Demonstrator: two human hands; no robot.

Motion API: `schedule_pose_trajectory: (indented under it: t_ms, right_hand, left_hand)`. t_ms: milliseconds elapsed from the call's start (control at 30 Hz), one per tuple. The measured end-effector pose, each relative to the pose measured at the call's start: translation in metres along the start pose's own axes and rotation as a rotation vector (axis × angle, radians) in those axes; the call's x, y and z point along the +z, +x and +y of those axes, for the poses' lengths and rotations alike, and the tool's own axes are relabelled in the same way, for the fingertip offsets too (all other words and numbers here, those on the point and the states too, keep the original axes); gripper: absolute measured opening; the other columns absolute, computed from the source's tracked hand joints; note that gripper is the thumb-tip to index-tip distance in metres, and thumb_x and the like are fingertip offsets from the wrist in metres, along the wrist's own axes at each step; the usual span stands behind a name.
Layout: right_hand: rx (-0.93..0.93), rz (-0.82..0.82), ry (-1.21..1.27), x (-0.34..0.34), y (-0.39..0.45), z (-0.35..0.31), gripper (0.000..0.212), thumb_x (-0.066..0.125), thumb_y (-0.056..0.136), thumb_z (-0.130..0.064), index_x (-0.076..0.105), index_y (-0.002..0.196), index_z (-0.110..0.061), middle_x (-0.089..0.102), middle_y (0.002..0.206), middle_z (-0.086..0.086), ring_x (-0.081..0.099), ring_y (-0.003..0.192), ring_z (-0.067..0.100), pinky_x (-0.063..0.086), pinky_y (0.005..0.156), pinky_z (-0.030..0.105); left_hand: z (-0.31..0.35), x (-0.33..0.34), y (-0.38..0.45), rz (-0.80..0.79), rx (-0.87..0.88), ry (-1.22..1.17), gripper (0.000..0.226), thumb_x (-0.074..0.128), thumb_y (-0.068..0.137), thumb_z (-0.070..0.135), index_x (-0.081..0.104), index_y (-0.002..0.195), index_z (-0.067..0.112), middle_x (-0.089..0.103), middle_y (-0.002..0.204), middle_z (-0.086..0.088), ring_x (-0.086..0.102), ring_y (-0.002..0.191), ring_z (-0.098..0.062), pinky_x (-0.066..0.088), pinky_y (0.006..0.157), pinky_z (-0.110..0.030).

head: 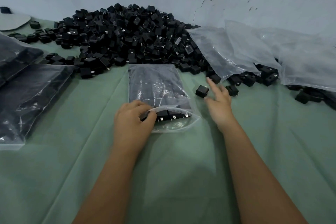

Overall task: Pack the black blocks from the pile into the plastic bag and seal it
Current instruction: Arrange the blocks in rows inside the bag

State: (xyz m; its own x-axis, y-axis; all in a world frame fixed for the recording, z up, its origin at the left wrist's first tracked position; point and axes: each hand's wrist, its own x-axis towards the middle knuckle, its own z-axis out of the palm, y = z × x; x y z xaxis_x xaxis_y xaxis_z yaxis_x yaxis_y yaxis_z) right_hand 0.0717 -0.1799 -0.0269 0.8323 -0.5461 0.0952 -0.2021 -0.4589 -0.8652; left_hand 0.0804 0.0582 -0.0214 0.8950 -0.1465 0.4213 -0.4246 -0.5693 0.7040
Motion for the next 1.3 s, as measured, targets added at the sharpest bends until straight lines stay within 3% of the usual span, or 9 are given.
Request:
schedule_pose_trajectory:
  t_ms: [67,133,233,400,500,667,867,1000,1300]
  right_hand:
    - [-0.052,-0.132,-0.354,0.003,0.004,0.004,0.057,0.046,0.095,-0.022,0.035,0.142,-0.052,0.018,0.159,-0.002,0.013,0.144,0.016,0.008,0.115,0.035]
    - [-0.12,-0.128,-0.528,0.009,0.003,0.005,0.053,0.045,0.096,-0.03,0.033,0.143,-0.051,0.031,0.154,0.0,0.022,0.14,0.018,0.013,0.109,0.034]
    - [-0.193,0.028,-0.401,0.011,-0.001,0.009,0.048,0.059,0.091,-0.03,0.048,0.135,-0.042,0.052,0.127,0.003,0.038,0.122,0.022,0.025,0.096,0.03]
    - [-0.171,0.106,-0.176,0.013,-0.011,0.007,0.038,0.071,0.081,-0.014,0.061,0.11,-0.035,0.058,0.097,-0.005,0.052,0.103,0.02,0.047,0.085,0.032]
    - [-0.105,0.187,0.004,0.011,-0.02,0.002,0.025,0.071,0.083,-0.017,0.06,0.102,-0.03,0.062,0.085,-0.006,0.06,0.077,0.013,0.046,0.066,0.029]
    - [-0.139,0.416,0.252,0.018,-0.057,-0.018,0.026,0.071,0.078,-0.024,0.051,0.086,-0.038,0.053,0.095,-0.009,0.053,0.091,0.015,0.047,0.081,0.029]
    - [-0.355,0.142,0.269,0.047,-0.109,-0.043,0.033,0.068,0.073,-0.032,0.049,0.099,-0.036,0.064,0.089,-0.009,0.059,0.079,0.012,0.05,0.074,0.03]
    - [-0.373,0.115,-0.053,0.063,-0.117,-0.044,0.029,0.065,0.077,-0.049,0.044,0.092,-0.037,0.061,0.081,-0.017,0.059,0.072,0.009,0.049,0.064,0.031]
    - [-0.091,0.139,0.027,0.065,-0.102,-0.045,0.024,0.065,0.085,-0.05,0.057,0.081,-0.027,0.063,0.071,-0.015,0.059,0.072,0.003,0.049,0.067,0.03]
  left_hand:
    - [0.0,0.0,0.0,-0.003,-0.004,-0.001,0.027,0.055,0.082,0.03,0.078,0.083,0.015,0.068,0.082,0.005,0.058,0.085,-0.023,0.046,0.084,-0.04]
    - [-0.001,0.001,0.0,-0.001,-0.005,-0.006,0.021,0.06,0.086,0.026,0.078,0.083,0.015,0.065,0.08,0.006,0.057,0.085,-0.024,0.045,0.082,-0.039]
    - [-0.002,0.003,0.002,0.008,0.001,0.009,0.013,0.065,0.088,0.014,0.077,0.083,0.014,0.061,0.079,0.007,0.056,0.084,-0.025,0.044,0.081,-0.039]
    - [-0.001,0.003,0.003,0.024,-0.03,-0.018,0.014,0.064,0.088,0.014,0.076,0.081,0.014,0.062,0.081,0.007,0.055,0.086,-0.024,0.043,0.08,-0.036]
    - [0.0,0.002,0.002,0.023,-0.034,-0.025,0.014,0.064,0.089,0.014,0.075,0.079,0.014,0.059,0.08,0.007,0.053,0.085,-0.023,0.041,0.079,-0.034]
    - [0.0,0.003,0.002,0.027,-0.058,-0.033,0.015,0.063,0.088,0.015,0.072,0.076,0.015,0.057,0.079,0.009,0.054,0.086,-0.024,0.042,0.079,-0.035]
    - [-0.002,0.003,0.002,0.035,-0.081,-0.124,0.013,0.064,0.089,0.015,0.074,0.082,0.011,0.067,0.081,0.001,0.062,0.086,-0.027,0.049,0.081,-0.041]
    - [0.002,0.002,-0.002,0.117,-0.12,-0.228,0.016,0.061,0.089,0.017,0.075,0.09,0.012,0.071,0.086,-0.001,0.065,0.084,-0.021,0.052,0.078,-0.044]
    - [0.006,-0.001,-0.004,-0.068,0.036,-0.027,0.028,0.06,0.075,0.03,0.071,0.095,0.014,0.064,0.091,0.001,0.059,0.091,-0.024,0.046,0.085,-0.047]
